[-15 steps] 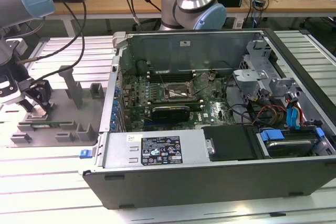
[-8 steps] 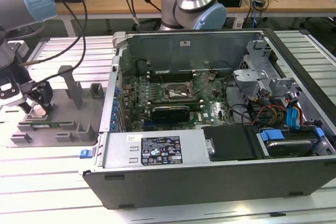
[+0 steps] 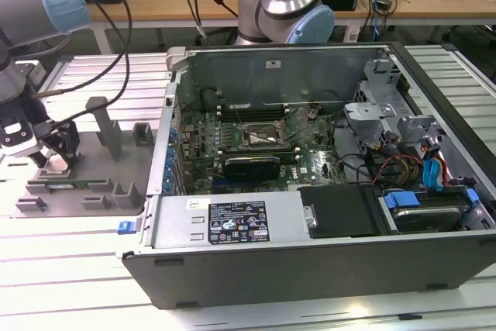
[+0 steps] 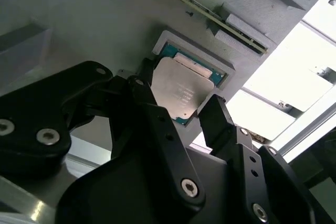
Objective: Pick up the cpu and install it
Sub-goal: 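Pick up the cpu and move it towards the insertion slot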
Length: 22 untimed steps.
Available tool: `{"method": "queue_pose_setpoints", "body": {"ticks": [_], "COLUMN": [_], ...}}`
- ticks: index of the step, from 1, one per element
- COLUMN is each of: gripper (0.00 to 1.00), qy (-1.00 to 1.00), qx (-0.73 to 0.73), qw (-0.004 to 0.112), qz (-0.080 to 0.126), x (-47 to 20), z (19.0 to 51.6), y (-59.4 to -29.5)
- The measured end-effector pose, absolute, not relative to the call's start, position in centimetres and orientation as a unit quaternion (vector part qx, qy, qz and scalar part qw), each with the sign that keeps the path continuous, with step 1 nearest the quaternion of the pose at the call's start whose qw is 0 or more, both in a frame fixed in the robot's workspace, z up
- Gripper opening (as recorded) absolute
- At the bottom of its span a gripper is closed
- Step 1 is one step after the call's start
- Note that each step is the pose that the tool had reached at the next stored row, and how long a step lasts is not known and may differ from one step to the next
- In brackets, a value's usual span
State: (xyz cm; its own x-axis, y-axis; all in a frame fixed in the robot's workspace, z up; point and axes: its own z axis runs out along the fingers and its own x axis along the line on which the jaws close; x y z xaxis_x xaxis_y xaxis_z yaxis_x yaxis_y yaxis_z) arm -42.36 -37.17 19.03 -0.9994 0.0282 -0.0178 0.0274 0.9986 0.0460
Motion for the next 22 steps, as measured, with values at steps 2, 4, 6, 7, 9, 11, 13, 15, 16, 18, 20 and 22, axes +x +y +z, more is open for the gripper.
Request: {"method": "queue_pose_setpoints", "body": {"ticks": [2,4,6,7,9,11,13,15,16,18,20,22], "gripper": [0.62,0.62,0.62,0.62,0.62,0.62,0.62,0.62,0.62,0.62,0.62,0.62], "qy": [1.000,1.000,1.000,1.000,1.000,1.000,1.000,1.000,1.000,1.000,1.000,1.000], "qx": [0.013,0.013,0.013,0.013,0.013,0.013,0.013,0.013,0.013,0.013,0.013,0.013], "qw": [0.007,0.005,0.004,0.004,0.004,0.004,0.004,0.004,0.004,0.004,0.004,0.004], "qz": [0.022,0.022,0.022,0.022,0.022,0.022,0.022,0.022,0.022,0.022,0.022,0.022], "x": [-42.22,-42.04,-41.95,-41.95,-41.95,-41.95,-41.97,-42.14,-42.17,-42.19,-42.19,-42.19], "z": [19.01,19.00,18.99,18.99,18.97,18.91,18.87,18.86,18.87,18.87,18.90,18.91], "y": [-37.15,-37.14,-37.14,-37.14,-37.14,-37.13,-37.14,-37.13,-37.14,-37.14,-37.14,-37.13]}}
